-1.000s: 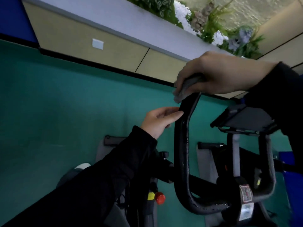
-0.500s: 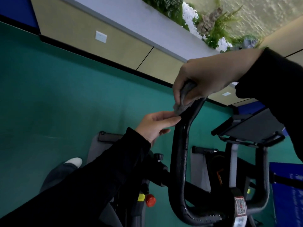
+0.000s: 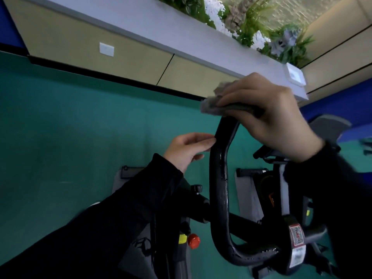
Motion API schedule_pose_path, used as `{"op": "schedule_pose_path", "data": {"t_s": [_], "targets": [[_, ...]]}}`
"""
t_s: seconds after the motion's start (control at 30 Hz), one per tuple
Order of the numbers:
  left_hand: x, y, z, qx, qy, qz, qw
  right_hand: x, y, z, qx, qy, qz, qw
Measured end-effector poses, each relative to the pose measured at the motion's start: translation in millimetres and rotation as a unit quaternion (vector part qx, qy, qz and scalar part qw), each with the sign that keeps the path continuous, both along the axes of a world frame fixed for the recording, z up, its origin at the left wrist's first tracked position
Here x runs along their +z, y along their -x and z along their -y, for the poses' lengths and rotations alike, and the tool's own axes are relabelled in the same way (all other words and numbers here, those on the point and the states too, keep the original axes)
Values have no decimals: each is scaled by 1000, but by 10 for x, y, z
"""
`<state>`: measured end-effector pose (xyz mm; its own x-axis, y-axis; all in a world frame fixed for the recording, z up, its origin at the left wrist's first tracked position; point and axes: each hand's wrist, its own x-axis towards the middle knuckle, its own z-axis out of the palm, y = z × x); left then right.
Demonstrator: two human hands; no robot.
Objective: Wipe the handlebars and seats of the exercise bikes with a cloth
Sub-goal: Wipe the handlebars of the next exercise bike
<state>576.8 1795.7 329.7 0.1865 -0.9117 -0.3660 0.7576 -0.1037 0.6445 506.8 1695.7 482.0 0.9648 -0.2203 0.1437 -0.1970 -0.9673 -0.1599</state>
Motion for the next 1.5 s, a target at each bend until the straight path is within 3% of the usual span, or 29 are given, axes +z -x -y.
{"op": "schedule_pose_path", "data": {"t_s": [0.1, 0.27, 0.43, 0.53, 0.67, 0.77, 0.83, 0.87, 0.93, 0.97, 1.03, 1.13, 1.23, 1.3, 1.5], "targets": [[2, -53, 19, -15, 2, 12, 1000, -263, 274, -212, -155, 9, 159, 975], [-5, -110, 42, -39, -5, 19, 999, -672, 266, -611, -311, -55, 291, 903], [5, -160, 32, -70, 3, 53, 996, -855, 308, -923, -385, -106, 301, 866], [15, -185, 28, -74, 7, 60, 995, -835, 260, -878, -415, -88, 333, 842], [43, -220, 42, -76, 1, 85, 993, -854, 254, -937, -419, -78, 303, 852], [84, -260, 72, -53, 24, 202, 978, -853, 381, -1035, -447, -103, 275, 845], [125, -324, 83, 3, 65, 390, 919, -798, 400, -980, -477, -113, 298, 819], [150, -373, 96, 36, 94, 499, 861, -768, 377, -937, -489, -113, 315, 806], [208, -497, 148, 79, 171, 679, 709, -738, 301, -890, -507, -112, 327, 790], [250, -556, 180, 89, 208, 736, 638, -743, 271, -900, -517, -112, 321, 786], [338, -639, 242, 91, 261, 804, 526, -783, 273, -977, -538, -121, 299, 779], [478, -644, 356, 72, 333, 842, 419, -829, 415, -1117, -570, -144, 278, 760], [597, -599, 510, 15, 412, 842, 347, -806, 576, -1123, -615, -159, 264, 726], [630, -591, 596, -28, 432, 843, 318, -773, 588, -1057, -640, -165, 272, 699], [659, -610, 675, -53, 451, 830, 324, -746, 342, -1092, -629, -163, 266, 713]]}}
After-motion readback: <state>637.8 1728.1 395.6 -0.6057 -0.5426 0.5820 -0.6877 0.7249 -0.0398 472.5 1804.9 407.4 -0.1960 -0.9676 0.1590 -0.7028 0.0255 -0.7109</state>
